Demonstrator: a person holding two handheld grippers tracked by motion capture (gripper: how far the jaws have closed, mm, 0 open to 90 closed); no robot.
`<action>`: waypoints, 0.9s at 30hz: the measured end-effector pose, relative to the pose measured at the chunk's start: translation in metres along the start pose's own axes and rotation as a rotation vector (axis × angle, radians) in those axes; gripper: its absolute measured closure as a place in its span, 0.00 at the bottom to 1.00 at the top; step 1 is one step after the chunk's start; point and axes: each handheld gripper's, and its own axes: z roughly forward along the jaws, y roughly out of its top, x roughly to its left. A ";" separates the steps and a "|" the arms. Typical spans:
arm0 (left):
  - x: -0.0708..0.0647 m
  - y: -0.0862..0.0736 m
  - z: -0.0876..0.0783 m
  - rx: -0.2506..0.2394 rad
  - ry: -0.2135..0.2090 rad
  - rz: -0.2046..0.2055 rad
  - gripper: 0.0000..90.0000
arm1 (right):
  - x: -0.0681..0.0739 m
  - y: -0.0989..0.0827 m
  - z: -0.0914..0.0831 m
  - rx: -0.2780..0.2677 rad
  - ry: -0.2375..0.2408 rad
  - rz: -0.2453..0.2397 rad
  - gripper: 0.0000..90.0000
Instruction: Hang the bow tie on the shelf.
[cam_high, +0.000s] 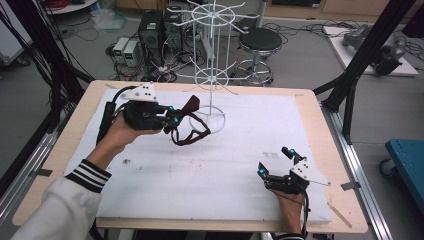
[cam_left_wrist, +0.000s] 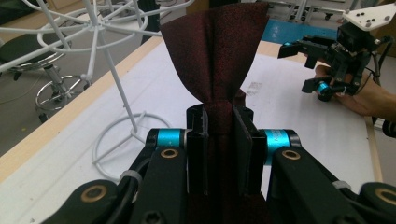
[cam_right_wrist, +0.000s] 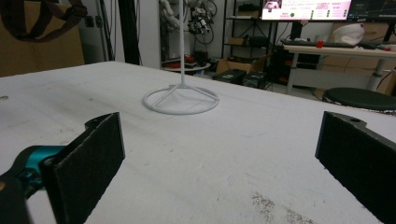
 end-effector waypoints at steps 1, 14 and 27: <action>0.000 0.001 0.001 -0.003 0.001 0.001 0.85 | 0.000 0.000 0.000 0.000 0.000 0.000 0.01; -0.005 0.026 0.008 -0.045 -0.010 0.006 0.85 | 0.000 0.000 0.000 0.001 0.001 -0.001 0.01; -0.006 0.051 0.021 -0.057 0.007 -0.001 0.85 | 0.000 0.000 0.000 -0.003 0.000 0.001 0.01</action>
